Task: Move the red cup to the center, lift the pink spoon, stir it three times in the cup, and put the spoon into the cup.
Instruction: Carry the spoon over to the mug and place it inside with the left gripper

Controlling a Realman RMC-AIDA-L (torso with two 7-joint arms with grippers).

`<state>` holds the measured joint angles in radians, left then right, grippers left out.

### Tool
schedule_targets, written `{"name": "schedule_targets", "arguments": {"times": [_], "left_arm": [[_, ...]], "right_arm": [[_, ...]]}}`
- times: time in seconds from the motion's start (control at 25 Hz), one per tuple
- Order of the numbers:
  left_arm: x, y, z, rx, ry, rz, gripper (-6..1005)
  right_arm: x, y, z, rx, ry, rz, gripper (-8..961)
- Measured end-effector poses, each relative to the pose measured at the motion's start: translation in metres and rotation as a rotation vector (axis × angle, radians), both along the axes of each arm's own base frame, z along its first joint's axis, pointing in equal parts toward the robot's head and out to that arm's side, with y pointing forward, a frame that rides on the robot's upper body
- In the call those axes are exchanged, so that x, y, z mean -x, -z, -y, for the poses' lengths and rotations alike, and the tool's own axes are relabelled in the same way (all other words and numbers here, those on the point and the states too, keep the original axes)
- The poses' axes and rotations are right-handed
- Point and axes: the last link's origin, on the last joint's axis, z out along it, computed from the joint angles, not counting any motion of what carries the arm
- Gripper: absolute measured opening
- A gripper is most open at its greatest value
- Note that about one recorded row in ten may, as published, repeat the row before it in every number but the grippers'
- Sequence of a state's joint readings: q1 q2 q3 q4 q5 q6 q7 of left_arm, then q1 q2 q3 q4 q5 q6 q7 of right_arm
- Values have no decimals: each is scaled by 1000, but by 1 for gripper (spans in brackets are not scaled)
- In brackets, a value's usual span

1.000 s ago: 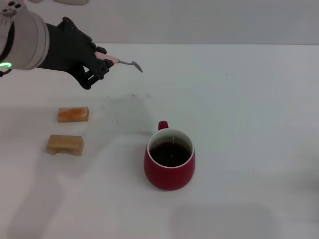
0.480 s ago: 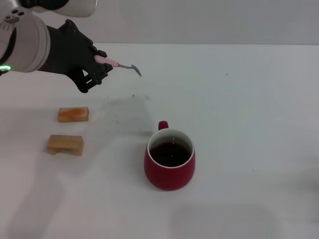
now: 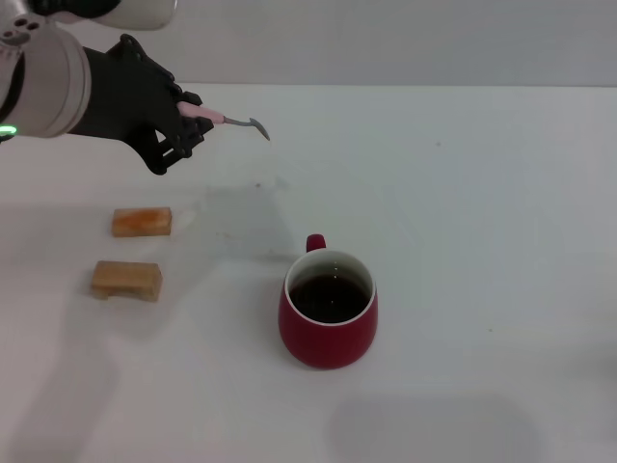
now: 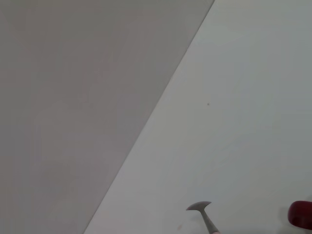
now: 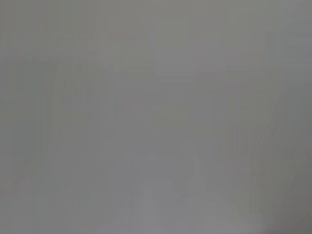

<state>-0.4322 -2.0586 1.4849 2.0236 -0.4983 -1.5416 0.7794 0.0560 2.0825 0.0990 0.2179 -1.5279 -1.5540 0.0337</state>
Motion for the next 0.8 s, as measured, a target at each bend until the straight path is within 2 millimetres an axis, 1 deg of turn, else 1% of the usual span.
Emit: {"name": "schedule_targets", "arguments": {"times": [0.24, 0.52, 0.8], "left_arm": [[5, -7, -4, -26, -21, 13, 174], [7, -15, -8, -58, -10, 21, 174], [3, -9, -5, -26, -3, 45, 174]], "right_arm": [[-9, -8, 2, -19, 34, 26, -1], [-10, -11, -4, -21, 33, 36, -1], [-13, -10, -8, -5, 50, 41, 0]]}}
